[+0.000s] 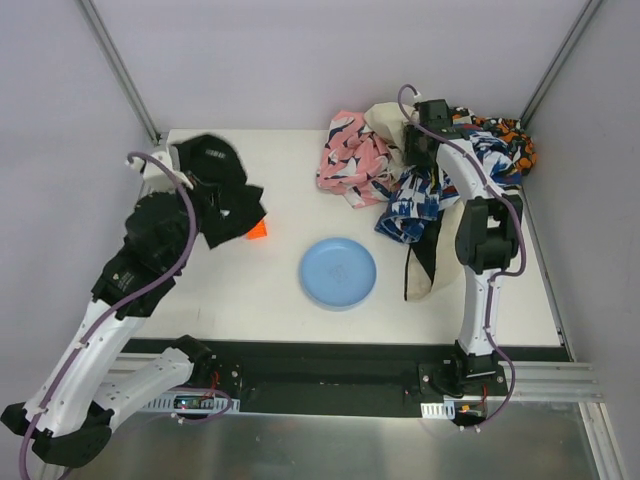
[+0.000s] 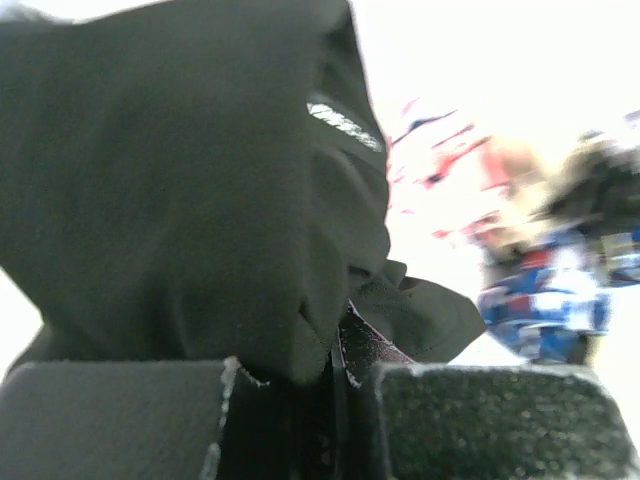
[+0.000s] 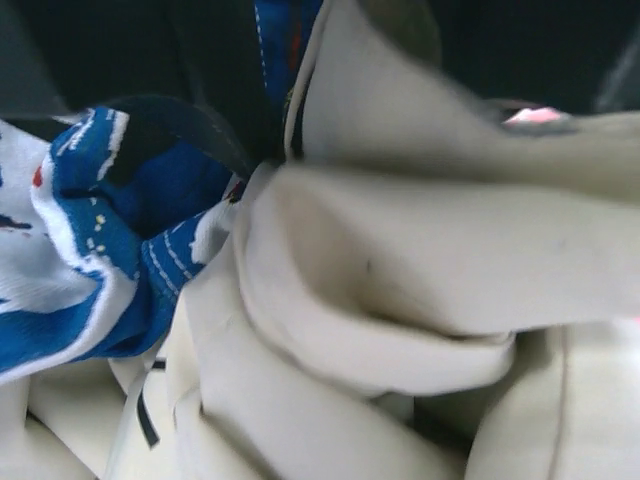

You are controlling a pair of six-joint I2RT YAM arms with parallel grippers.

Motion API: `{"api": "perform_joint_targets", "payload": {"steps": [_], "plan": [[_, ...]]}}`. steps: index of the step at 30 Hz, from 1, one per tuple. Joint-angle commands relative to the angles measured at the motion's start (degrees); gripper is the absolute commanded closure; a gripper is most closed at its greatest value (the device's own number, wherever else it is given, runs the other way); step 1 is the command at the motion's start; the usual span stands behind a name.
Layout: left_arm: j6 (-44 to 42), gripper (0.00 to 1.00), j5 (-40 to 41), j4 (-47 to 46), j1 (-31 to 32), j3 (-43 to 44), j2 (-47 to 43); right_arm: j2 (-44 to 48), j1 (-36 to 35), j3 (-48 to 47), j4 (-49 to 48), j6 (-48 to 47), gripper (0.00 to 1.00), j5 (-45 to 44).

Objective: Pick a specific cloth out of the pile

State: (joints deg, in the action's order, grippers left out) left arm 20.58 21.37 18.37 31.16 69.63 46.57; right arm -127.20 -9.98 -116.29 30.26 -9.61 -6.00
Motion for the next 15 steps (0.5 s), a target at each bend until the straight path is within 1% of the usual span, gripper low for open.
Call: {"api": "perform_joint_targets", "payload": {"steps": [1, 3, 5, 6, 7, 12, 13, 14, 15], "plan": [[8.3, 1.00, 21.4, 13.0, 0.0, -9.2, -5.3, 9.7, -0.7, 1.8, 6.0, -2.1, 0.38, -1.0], [12.2, 1.00, 23.3, 16.2, -0.1, -13.2, -6.9, 13.3, -1.0, 3.3, 6.1, -2.1, 0.18, -0.1], [16.1, 1.00, 23.2, 19.1, -1.2, -16.9, -7.4, 17.1, -1.7, 5.6, 5.7, -2.1, 0.09, 0.1], [18.3, 1.00, 22.6, 20.2, -2.3, -18.5, -7.3, 19.0, -2.1, 7.1, 5.1, -2.0, 0.01, 0.2], [19.5, 1.00, 21.4, 20.5, -3.6, -20.5, -7.1, 21.4, -2.4, 9.1, 4.2, -1.9, 0.04, 0.2], [25.0, 1.00, 12.5, 20.1, -15.1, -28.6, -2.8, 33.0, -2.9, 19.5, -0.2, 0.9, 0.04, 0.1], [26.3, 0.97, 12.1, 20.1, -16.7, -29.5, -1.3, 36.4, -2.9, 23.1, -1.2, 1.3, 0.04, -0.1], [27.1, 0.80, 12.1, 20.1, -17.4, -30.2, 0.4, 38.8, -2.9, 25.8, -2.6, 2.5, 0.04, -0.7], [27.2, 0.50, 11.9, 20.2, -17.7, -30.0, 1.7, 41.7, -2.9, 29.3, -4.4, 3.8, 0.04, -2.0]]}}
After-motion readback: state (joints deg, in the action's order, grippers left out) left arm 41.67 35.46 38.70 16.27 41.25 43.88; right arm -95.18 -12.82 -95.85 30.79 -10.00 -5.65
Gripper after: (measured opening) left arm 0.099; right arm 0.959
